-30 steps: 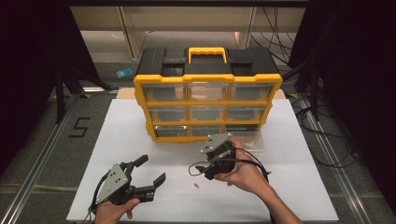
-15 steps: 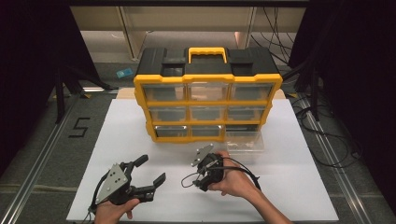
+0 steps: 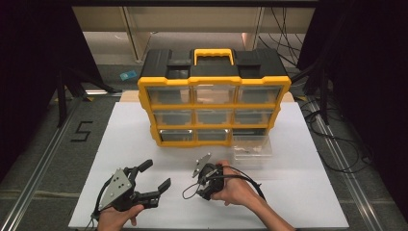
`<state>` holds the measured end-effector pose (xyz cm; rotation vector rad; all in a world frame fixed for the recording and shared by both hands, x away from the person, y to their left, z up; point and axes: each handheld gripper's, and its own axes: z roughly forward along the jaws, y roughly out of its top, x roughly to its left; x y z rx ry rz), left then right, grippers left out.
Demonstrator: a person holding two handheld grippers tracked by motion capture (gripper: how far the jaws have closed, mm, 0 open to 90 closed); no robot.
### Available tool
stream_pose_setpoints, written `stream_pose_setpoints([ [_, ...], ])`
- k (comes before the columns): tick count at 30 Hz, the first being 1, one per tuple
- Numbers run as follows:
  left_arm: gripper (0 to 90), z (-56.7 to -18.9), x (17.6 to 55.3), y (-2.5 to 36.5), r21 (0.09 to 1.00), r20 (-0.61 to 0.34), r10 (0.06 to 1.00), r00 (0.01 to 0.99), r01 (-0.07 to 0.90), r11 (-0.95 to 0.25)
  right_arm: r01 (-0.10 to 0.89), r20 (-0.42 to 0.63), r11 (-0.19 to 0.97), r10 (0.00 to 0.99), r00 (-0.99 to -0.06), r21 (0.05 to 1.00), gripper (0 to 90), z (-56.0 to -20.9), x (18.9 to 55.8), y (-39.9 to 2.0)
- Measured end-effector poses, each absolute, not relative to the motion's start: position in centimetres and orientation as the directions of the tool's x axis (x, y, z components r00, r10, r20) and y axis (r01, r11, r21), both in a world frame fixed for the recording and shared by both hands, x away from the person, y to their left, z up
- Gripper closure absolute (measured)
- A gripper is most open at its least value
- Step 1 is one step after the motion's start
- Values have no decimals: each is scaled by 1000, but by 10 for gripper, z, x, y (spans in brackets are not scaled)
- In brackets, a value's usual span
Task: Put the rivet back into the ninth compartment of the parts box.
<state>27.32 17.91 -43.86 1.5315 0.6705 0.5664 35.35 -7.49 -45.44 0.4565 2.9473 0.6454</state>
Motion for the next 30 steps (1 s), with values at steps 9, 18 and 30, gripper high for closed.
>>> stream_pose_setpoints([
  [9,160,-438,273,180,997,-38,709,705,74,-21,281,11,882,299,-954,379,680,-465,357,-72],
  [18,160,-438,274,180,998,-36,705,708,68,-18,250,8,889,267,-964,383,822,-466,357,-72],
  [30,160,-437,273,180,997,-43,707,706,75,-13,243,-8,882,269,-963,403,822,-458,358,-75],
])
